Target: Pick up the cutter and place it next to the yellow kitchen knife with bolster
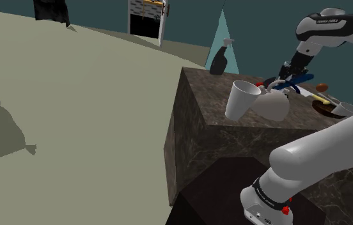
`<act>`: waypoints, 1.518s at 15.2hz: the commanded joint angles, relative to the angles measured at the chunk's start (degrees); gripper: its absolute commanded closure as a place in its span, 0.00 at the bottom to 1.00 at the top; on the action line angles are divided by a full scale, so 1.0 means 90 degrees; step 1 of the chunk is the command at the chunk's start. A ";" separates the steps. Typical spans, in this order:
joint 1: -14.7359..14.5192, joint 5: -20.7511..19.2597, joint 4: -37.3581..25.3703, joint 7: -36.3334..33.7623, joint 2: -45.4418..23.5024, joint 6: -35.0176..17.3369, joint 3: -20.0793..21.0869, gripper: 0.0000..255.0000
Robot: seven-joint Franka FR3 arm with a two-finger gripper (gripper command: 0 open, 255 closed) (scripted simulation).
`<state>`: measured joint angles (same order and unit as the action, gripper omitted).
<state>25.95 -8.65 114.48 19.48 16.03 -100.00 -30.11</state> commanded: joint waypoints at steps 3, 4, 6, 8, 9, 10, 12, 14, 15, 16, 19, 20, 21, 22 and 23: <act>0.0228 -0.0073 -0.0172 0.0662 -0.0075 0.0054 -0.0435 1.00; 0.0276 -0.0066 -0.0244 0.0837 -0.0138 0.0053 -0.0555 1.00; 0.0370 -0.0027 -0.0409 0.1200 -0.0292 0.0050 -0.0801 1.00; 0.0462 0.0046 -0.0602 0.1581 -0.0487 0.0048 -0.1057 1.00; 0.0505 0.0098 -0.0710 0.1778 -0.0600 0.0048 -0.1190 1.00; 0.0553 0.0162 -0.0826 0.1982 -0.0725 0.0049 -0.1324 1.00; 0.0659 0.0332 -0.1080 0.2409 -0.1014 0.0057 -0.1594 1.00; 0.0803 0.0596 -0.1408 0.2924 -0.1408 0.0079 -0.1901 1.00; 0.0812 0.0592 -0.1318 0.2920 -0.1402 -0.0007 -0.1894 1.00; 0.0815 0.0588 -0.1229 0.2916 -0.1399 -0.0093 -0.1892 1.00; 0.0821 0.0585 -0.0974 0.2912 -0.1400 -0.0349 -0.1898 1.00; 0.0823 0.0587 -0.0892 0.2913 -0.1405 -0.0434 -0.1901 1.00; 0.0825 0.0591 -0.0811 0.2915 -0.1411 -0.0520 -0.1904 1.00; 0.0827 0.0596 -0.0732 0.2918 -0.1420 -0.0604 -0.1908 1.00; 0.0830 0.0603 -0.0655 0.2922 -0.1430 -0.0689 -0.1912 1.00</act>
<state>33.39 -3.22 107.62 45.82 3.16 -105.20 -47.29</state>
